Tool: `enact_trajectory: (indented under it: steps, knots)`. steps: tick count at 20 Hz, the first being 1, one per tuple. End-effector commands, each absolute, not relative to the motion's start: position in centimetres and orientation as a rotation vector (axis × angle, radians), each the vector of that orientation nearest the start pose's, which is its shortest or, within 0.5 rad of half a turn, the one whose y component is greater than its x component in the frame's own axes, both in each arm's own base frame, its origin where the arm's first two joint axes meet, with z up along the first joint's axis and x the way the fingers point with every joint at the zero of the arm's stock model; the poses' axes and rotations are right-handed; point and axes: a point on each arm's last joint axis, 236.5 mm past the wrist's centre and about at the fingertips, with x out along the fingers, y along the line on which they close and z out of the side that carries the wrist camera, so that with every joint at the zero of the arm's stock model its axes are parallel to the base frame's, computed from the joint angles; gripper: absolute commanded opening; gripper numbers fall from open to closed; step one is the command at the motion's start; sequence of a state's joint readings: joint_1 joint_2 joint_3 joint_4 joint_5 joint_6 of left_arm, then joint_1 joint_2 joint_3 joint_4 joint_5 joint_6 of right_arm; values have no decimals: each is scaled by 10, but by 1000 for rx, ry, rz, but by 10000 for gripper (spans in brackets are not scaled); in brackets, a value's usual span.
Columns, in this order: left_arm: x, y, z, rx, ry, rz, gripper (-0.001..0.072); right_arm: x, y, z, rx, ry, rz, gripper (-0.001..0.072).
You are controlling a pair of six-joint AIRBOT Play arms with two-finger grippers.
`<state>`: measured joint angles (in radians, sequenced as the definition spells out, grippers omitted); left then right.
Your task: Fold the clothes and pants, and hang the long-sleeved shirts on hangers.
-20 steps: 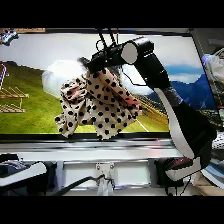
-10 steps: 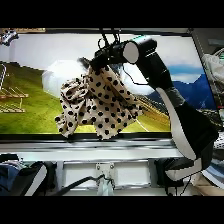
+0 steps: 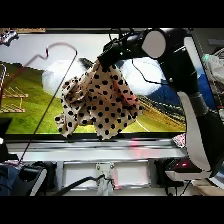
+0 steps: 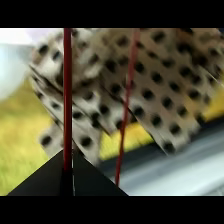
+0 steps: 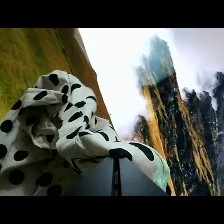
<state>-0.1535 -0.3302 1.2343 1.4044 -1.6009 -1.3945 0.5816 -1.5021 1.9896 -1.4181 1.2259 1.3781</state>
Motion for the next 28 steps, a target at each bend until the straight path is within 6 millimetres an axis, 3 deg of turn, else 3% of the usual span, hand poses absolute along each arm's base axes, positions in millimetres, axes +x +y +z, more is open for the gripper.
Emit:
enact_trajectory:
  steps: [1,5,9,14,16,21,26,28]
  knots:
    - [106,-69,232,224,772,-464,9,402,301,240,-277,716,736,17]
    - [127,-73,207,261,789,-488,9,387,301,243,-269,739,767,17]
    - [164,-82,201,281,686,-497,8,381,304,246,-255,743,788,18]
    - [176,-88,179,316,747,-542,9,381,304,247,-250,742,786,18]
    - [188,-89,179,314,741,-534,9,382,305,247,-249,738,786,18]
    - [240,-95,206,308,568,-488,8,381,306,247,-246,742,791,18]
    - [235,-126,176,319,687,-669,9,386,301,246,-264,734,767,18]
    - [226,-126,168,324,734,-694,8,391,294,245,-286,731,737,17]
